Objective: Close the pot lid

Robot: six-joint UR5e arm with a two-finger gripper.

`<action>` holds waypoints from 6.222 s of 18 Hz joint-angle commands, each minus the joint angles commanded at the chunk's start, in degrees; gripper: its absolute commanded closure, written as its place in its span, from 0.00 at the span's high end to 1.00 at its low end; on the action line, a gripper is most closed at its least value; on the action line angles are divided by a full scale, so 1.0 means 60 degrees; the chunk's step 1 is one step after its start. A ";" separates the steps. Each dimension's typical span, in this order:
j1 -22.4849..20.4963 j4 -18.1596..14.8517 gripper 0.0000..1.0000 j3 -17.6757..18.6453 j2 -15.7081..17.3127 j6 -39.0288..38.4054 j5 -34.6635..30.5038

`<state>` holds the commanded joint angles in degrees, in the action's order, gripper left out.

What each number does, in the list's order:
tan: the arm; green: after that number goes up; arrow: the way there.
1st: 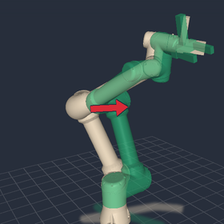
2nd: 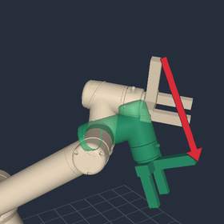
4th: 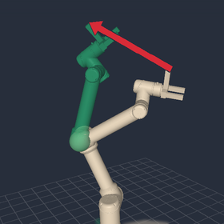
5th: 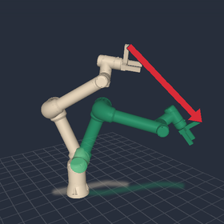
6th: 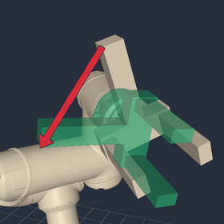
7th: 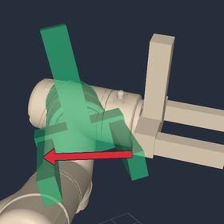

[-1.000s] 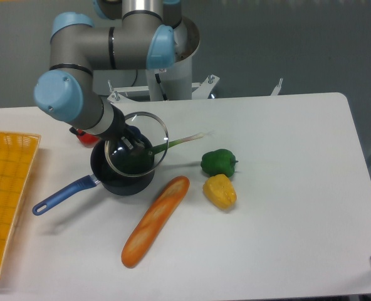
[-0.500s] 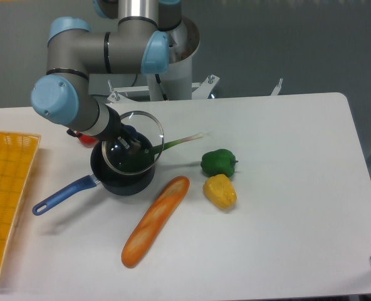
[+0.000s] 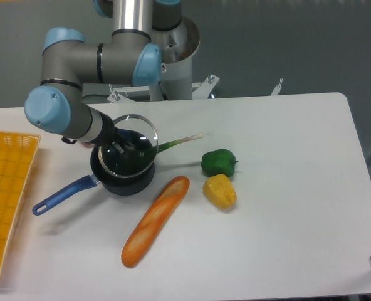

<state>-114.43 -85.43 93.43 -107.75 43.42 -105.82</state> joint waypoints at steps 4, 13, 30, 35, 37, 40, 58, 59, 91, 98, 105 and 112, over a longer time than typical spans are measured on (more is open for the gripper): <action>0.0000 0.0015 0.45 0.0014 0.0000 0.0000 0.0000; 0.0015 0.0044 0.46 0.0117 0.0000 -0.0015 0.0000; 0.0117 0.0103 0.49 0.0161 -0.0103 -0.0102 -0.0044; 0.0117 0.0103 0.49 0.0146 -0.0117 -0.0103 -0.0044; 0.0103 0.0103 0.49 0.0146 -0.0117 -0.0117 -0.0044; 0.0117 0.0103 0.53 0.0146 -0.0117 -0.0117 -0.0029; 0.0117 0.0103 0.53 0.0073 -0.0205 -0.0117 -0.0044; 0.0117 0.0103 0.53 0.0059 -0.0205 -0.0117 -0.0044; -0.0613 0.0190 1.00 -0.0527 0.0086 -0.0015 0.0029; -0.1887 0.0630 1.00 -0.0908 0.0614 0.0802 0.1096; -0.3235 0.0630 1.00 -0.0879 0.0967 0.3045 0.1756; -0.4934 0.0557 1.00 -0.0821 0.1143 0.6002 0.2285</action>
<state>-144.04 -82.09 88.50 -100.90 79.43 -92.11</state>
